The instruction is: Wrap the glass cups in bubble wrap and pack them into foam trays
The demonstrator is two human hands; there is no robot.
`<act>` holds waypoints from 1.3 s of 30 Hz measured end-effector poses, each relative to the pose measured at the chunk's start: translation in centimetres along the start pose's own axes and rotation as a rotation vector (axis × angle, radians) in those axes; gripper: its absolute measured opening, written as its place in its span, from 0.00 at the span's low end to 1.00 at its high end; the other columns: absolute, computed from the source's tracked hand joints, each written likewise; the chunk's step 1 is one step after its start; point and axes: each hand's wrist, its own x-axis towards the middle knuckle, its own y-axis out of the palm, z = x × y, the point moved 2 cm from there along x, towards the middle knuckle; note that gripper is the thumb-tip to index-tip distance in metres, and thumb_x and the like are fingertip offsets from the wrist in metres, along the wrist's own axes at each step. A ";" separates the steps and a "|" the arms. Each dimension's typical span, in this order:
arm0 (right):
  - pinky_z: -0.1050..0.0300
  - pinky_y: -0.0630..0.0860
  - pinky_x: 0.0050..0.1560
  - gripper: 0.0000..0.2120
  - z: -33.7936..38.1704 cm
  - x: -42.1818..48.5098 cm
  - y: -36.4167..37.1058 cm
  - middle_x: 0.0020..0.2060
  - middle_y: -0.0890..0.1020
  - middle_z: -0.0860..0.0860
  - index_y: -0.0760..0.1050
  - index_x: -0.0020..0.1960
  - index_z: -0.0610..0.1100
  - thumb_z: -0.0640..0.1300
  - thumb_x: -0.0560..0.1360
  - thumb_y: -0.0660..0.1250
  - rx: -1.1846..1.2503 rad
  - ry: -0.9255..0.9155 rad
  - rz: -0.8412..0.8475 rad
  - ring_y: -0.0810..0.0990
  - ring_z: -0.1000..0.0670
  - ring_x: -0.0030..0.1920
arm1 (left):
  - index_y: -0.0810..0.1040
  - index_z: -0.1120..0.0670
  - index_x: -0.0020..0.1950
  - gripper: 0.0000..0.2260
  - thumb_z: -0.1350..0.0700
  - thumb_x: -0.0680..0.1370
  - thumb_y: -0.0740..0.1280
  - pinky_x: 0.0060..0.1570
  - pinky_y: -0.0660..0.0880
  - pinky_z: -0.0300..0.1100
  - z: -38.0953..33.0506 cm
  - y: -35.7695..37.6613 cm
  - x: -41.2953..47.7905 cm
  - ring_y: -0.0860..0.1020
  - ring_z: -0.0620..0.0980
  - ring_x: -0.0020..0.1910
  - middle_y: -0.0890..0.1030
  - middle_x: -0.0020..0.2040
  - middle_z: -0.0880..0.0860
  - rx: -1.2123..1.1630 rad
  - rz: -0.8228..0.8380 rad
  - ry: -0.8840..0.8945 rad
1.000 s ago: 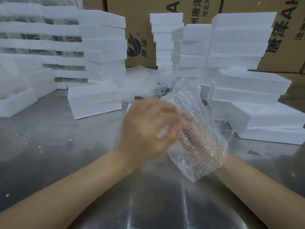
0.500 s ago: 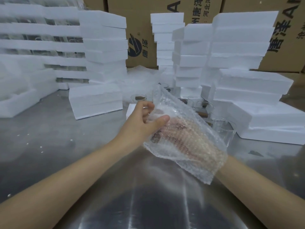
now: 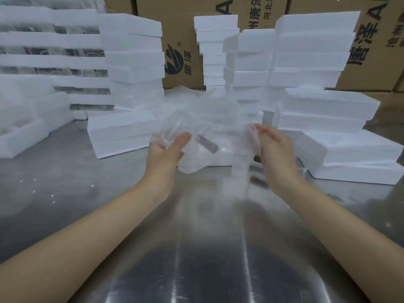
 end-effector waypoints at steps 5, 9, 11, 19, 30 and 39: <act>0.62 0.74 0.37 0.21 -0.3 -0.2 0.4 0.49 0.79 0.53 0.72 0.60 0.47 0.54 0.71 0.72 0.150 0.160 0.268 0.80 0.53 0.41 | 0.80 0.55 0.53 0.09 0.58 0.73 0.72 0.46 0.78 0.39 0.4 0.1 -0.1 0.83 0.48 0.48 0.84 0.48 0.52 -0.188 0.105 -0.002; 0.68 0.76 0.33 0.04 0.1 -0.3 0.3 0.34 0.81 0.47 0.79 0.43 0.35 0.30 0.74 0.67 0.291 0.144 0.162 0.79 0.54 0.32 | 0.83 0.52 0.53 0.10 0.58 0.72 0.73 0.51 0.78 0.45 1.6 0.9 -1.3 0.82 0.51 0.50 0.84 0.50 0.54 -0.046 0.273 -0.085; 0.66 0.79 0.42 0.02 0.6 0.3 -0.6 0.38 0.80 0.44 0.76 0.44 0.32 0.28 0.74 0.65 0.448 0.129 0.064 0.83 0.53 0.37 | 0.82 0.51 0.53 0.15 0.53 0.68 0.76 0.58 0.77 0.50 1.8 1.4 -1.8 0.82 0.53 0.53 0.84 0.52 0.54 0.062 0.326 -0.168; 0.61 0.78 0.48 0.17 0.4 -1.2 1.4 0.36 0.84 0.52 0.84 0.33 0.50 0.45 0.78 0.64 0.020 -0.069 0.291 0.82 0.52 0.41 | 0.71 0.59 0.63 0.30 0.53 0.65 0.78 0.62 0.73 0.60 2.4 2.0 -3.2 0.80 0.60 0.58 0.81 0.58 0.60 0.154 0.389 -0.233; 0.54 0.79 0.49 0.33 -0.2 -0.4 0.6 0.53 0.75 0.50 0.63 0.65 0.50 0.35 0.66 0.75 -0.070 -0.058 0.266 0.79 0.49 0.51 | 0.72 0.55 0.59 0.30 0.50 0.62 0.79 0.62 0.74 0.54 2.6 1.6 -3.2 0.80 0.57 0.57 0.83 0.54 0.55 0.199 0.496 -0.222; 0.68 0.74 0.33 0.09 1.0 -1.3 0.8 0.31 0.83 0.59 0.81 0.37 0.52 0.39 0.70 0.71 -0.267 -0.350 0.274 0.81 0.62 0.33 | 0.72 0.56 0.65 0.34 0.53 0.61 0.79 0.65 0.70 0.60 2.5 1.8 -3.0 0.78 0.58 0.60 0.81 0.59 0.58 0.121 0.397 -0.251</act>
